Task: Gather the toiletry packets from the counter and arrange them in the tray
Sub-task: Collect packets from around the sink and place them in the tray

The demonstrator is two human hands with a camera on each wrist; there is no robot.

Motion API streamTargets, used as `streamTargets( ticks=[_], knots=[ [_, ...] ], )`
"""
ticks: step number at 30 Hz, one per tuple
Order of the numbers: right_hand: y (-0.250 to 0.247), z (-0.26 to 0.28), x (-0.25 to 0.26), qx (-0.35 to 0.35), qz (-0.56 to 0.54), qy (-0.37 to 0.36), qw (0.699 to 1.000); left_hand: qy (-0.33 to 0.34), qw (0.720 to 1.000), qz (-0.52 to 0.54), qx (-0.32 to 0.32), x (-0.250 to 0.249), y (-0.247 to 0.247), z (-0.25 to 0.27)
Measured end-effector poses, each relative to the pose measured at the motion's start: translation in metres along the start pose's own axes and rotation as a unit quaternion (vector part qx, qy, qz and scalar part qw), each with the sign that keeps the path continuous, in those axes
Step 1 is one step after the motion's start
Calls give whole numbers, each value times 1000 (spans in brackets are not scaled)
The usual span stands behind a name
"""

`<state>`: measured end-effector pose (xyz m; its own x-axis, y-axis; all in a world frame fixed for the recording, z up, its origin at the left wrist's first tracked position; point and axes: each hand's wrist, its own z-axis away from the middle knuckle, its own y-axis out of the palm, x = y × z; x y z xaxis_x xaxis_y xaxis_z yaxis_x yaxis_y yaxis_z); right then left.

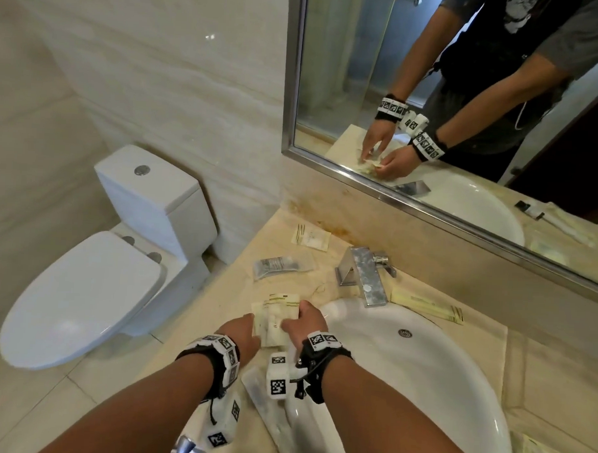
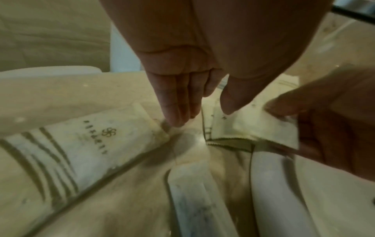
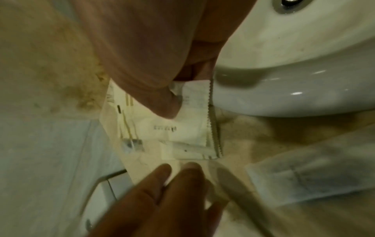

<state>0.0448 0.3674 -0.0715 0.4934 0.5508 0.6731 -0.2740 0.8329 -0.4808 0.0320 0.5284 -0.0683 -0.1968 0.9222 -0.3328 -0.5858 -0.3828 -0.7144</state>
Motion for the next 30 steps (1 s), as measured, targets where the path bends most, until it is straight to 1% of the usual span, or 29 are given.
streamTargets(
  ticks=[3,5,9,13,16,18,19,21,22,24,25,28,30],
  knots=[
    [15,-2,6,6,123,-3,992,22,1000,15,1,0,2,0],
    [26,-5,9,7,168,-14,986,21,999,25,2,1,4,-3],
    [34,-13,14,17,181,11,983,25,999,37,-3,1,5,-7],
    [26,-22,14,20,132,46,990,21,999,46,15,3,4,-8],
    [28,-21,14,21,115,48,992,22,998,62,21,4,3,-7],
    [29,-17,18,7,131,15,991,25,997,79,-7,8,0,-6],
    [28,-15,22,-10,161,-16,987,23,995,84,-41,10,-5,-7],
    [22,-10,29,-34,253,-93,962,0,990,88,-108,13,-17,-11],
    [20,-9,31,-36,302,-128,944,-12,988,90,-121,13,-22,-13],
    [19,-8,32,-23,375,-172,911,-3,990,89,-108,9,-27,-17],
    [20,-7,31,-15,394,-174,902,10,993,78,-90,7,-27,-19],
    [25,-9,20,2,404,-141,904,49,998,3,-47,0,-20,-22],
    [24,-8,11,-6,410,-143,901,55,997,-31,-41,-4,-14,-24]
  ],
)
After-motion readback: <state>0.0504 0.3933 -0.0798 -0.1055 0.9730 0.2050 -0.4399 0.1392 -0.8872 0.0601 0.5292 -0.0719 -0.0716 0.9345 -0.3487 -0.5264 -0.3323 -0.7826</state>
